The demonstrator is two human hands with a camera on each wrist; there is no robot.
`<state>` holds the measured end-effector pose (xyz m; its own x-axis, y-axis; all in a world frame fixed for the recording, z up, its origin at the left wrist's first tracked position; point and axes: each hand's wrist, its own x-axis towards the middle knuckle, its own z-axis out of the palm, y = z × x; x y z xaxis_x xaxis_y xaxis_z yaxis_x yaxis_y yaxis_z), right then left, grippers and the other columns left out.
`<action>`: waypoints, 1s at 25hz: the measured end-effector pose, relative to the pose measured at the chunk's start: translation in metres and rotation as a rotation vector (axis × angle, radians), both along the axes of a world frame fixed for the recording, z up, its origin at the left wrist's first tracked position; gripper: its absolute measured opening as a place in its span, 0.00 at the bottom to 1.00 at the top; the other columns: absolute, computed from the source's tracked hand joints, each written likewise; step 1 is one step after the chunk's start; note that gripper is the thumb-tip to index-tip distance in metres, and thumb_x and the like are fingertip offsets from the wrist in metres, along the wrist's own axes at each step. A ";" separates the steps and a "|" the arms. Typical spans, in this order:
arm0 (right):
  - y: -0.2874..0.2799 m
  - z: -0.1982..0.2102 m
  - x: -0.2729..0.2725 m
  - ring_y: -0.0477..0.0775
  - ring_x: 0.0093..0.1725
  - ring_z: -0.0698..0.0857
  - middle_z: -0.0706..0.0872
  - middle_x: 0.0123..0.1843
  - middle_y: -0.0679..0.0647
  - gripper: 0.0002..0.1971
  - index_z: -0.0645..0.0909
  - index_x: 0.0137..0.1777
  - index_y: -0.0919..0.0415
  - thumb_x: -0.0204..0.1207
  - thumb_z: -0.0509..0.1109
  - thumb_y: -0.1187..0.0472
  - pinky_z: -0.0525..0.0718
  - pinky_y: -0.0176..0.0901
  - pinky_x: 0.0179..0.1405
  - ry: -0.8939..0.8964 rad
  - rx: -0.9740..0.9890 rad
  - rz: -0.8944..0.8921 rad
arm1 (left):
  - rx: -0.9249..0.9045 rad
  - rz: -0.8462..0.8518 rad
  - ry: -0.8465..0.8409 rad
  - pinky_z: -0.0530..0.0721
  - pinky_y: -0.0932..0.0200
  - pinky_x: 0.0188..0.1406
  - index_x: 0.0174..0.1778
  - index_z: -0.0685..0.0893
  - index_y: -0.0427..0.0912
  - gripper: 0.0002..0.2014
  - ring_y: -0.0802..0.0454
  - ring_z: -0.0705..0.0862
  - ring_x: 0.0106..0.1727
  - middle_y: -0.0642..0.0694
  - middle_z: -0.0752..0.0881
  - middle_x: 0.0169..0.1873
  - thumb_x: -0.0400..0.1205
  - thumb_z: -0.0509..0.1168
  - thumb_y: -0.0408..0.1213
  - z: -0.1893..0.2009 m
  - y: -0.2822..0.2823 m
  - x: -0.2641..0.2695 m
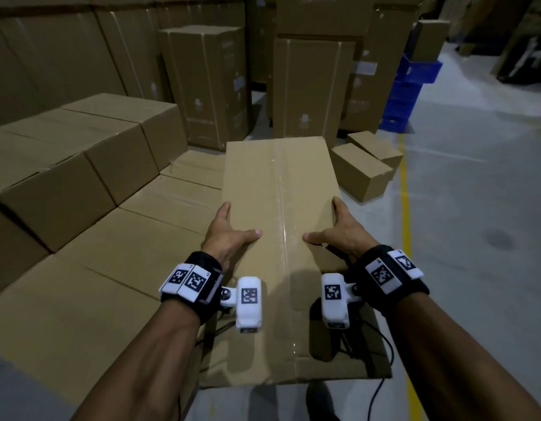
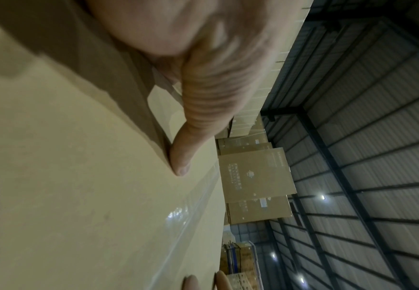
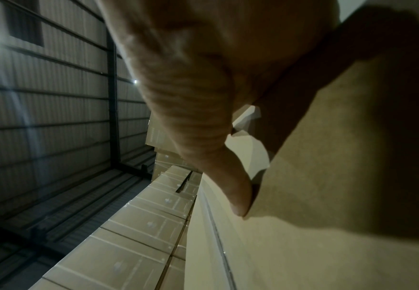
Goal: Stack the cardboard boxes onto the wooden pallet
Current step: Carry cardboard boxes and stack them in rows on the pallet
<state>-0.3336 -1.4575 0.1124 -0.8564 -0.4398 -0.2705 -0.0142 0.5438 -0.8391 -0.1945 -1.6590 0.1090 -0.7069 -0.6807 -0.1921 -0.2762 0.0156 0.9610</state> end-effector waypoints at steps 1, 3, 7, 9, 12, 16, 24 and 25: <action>-0.006 0.000 -0.030 0.64 0.68 0.80 0.77 0.74 0.55 0.71 0.49 0.85 0.37 0.39 0.84 0.38 0.83 0.64 0.66 0.006 0.018 0.024 | 0.010 0.024 0.004 0.70 0.44 0.80 0.87 0.59 0.52 0.53 0.44 0.65 0.82 0.45 0.64 0.84 0.69 0.82 0.30 0.000 -0.002 -0.027; -0.018 0.008 -0.084 0.65 0.71 0.78 0.75 0.77 0.56 0.72 0.46 0.86 0.39 0.40 0.83 0.37 0.80 0.65 0.70 0.025 0.054 0.077 | 0.028 0.078 -0.003 0.69 0.43 0.80 0.86 0.59 0.52 0.53 0.43 0.64 0.82 0.45 0.63 0.85 0.69 0.82 0.29 0.006 -0.006 -0.073; -0.056 0.027 -0.181 0.65 0.72 0.77 0.74 0.78 0.56 0.74 0.48 0.85 0.38 0.34 0.82 0.35 0.80 0.66 0.70 0.025 0.067 0.183 | 0.059 0.180 0.017 0.68 0.44 0.81 0.87 0.59 0.50 0.53 0.44 0.64 0.83 0.46 0.62 0.85 0.70 0.81 0.28 0.025 -0.022 -0.151; -0.078 0.036 -0.216 0.65 0.74 0.76 0.72 0.80 0.56 0.73 0.48 0.86 0.39 0.37 0.84 0.37 0.78 0.65 0.72 0.030 0.069 0.234 | 0.061 0.221 0.015 0.68 0.43 0.81 0.87 0.58 0.50 0.53 0.44 0.64 0.82 0.45 0.62 0.85 0.70 0.81 0.27 0.032 -0.036 -0.178; -0.116 0.043 -0.264 0.62 0.77 0.73 0.69 0.83 0.54 0.70 0.47 0.88 0.46 0.48 0.87 0.43 0.76 0.62 0.75 0.030 0.060 0.285 | 0.059 0.290 0.025 0.70 0.44 0.80 0.87 0.58 0.49 0.53 0.44 0.66 0.82 0.45 0.63 0.85 0.70 0.81 0.28 0.034 -0.063 -0.216; -0.182 0.041 -0.323 0.60 0.75 0.74 0.70 0.82 0.53 0.65 0.48 0.89 0.49 0.59 0.90 0.54 0.76 0.58 0.75 -0.006 0.021 0.340 | 0.090 0.365 0.055 0.73 0.47 0.78 0.87 0.58 0.49 0.52 0.44 0.66 0.82 0.45 0.62 0.85 0.71 0.80 0.26 0.025 -0.116 -0.264; -0.349 0.046 -0.418 0.53 0.67 0.71 0.71 0.77 0.52 0.50 0.55 0.87 0.57 0.71 0.83 0.61 0.71 0.45 0.70 0.010 0.068 0.533 | 0.089 0.522 -0.009 0.73 0.45 0.78 0.87 0.57 0.49 0.53 0.43 0.70 0.79 0.44 0.67 0.83 0.71 0.82 0.33 0.008 -0.263 -0.353; -0.366 0.045 -0.426 0.53 0.66 0.72 0.72 0.79 0.54 0.50 0.56 0.86 0.57 0.70 0.84 0.61 0.73 0.50 0.73 0.002 0.069 0.552 | 0.090 0.545 -0.025 0.71 0.47 0.79 0.87 0.57 0.48 0.52 0.43 0.69 0.80 0.44 0.66 0.83 0.72 0.81 0.33 0.008 -0.276 -0.359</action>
<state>-0.7600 -1.8235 0.1574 -0.5041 -0.8051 -0.3126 -0.3147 0.5083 -0.8016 -0.5531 -1.9348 0.1165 -0.2513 -0.9270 -0.2785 -0.2444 -0.2176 0.9449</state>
